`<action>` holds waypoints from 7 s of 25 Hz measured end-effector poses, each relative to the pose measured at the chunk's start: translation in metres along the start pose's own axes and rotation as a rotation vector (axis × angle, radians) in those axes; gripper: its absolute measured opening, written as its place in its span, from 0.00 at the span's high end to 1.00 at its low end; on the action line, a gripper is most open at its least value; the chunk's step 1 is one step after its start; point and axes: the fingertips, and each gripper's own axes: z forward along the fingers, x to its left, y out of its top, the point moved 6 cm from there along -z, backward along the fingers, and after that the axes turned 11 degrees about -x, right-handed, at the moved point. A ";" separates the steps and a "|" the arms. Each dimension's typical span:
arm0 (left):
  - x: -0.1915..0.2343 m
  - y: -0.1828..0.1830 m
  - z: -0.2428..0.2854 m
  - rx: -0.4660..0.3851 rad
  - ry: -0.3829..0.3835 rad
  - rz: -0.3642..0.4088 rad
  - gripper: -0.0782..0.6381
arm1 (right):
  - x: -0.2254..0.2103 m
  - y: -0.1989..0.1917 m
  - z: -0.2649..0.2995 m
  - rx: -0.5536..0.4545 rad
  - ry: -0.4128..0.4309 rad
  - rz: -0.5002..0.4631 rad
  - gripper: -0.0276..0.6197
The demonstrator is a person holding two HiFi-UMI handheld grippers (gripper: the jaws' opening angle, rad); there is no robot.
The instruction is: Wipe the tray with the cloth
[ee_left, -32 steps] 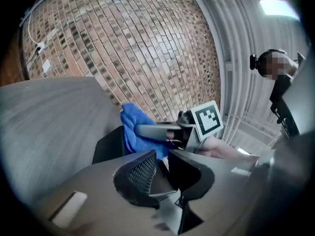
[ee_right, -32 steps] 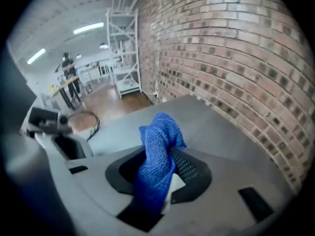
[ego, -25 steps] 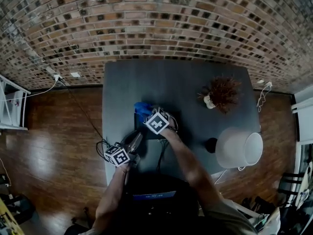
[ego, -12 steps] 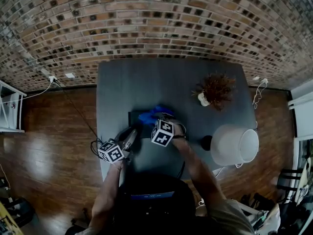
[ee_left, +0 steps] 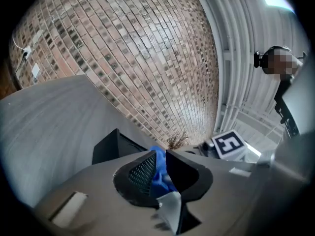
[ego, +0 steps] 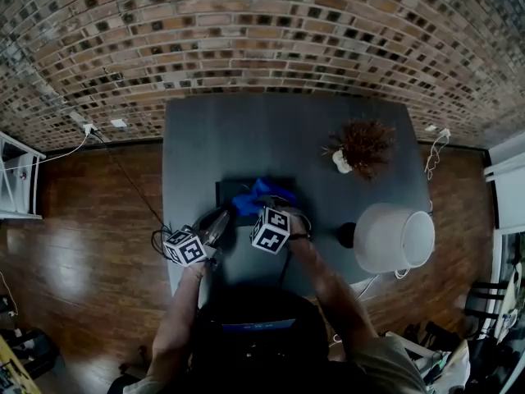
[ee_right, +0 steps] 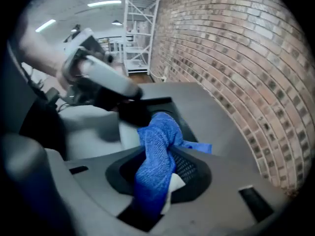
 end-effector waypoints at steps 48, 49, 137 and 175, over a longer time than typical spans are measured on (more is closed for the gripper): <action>0.000 -0.006 0.008 0.132 0.033 0.086 0.85 | 0.062 -0.074 -0.060 0.502 0.159 -0.454 0.78; 0.000 -0.006 0.008 0.133 0.031 0.086 0.86 | 0.077 -0.081 -0.062 0.468 0.232 -0.348 0.78; -0.017 -0.049 0.031 0.404 0.159 0.268 0.75 | 0.101 -0.133 -0.040 -0.053 0.329 0.112 0.77; -0.027 -0.015 0.034 0.415 0.098 0.209 0.67 | 0.059 -0.100 -0.044 -0.300 0.075 0.781 0.79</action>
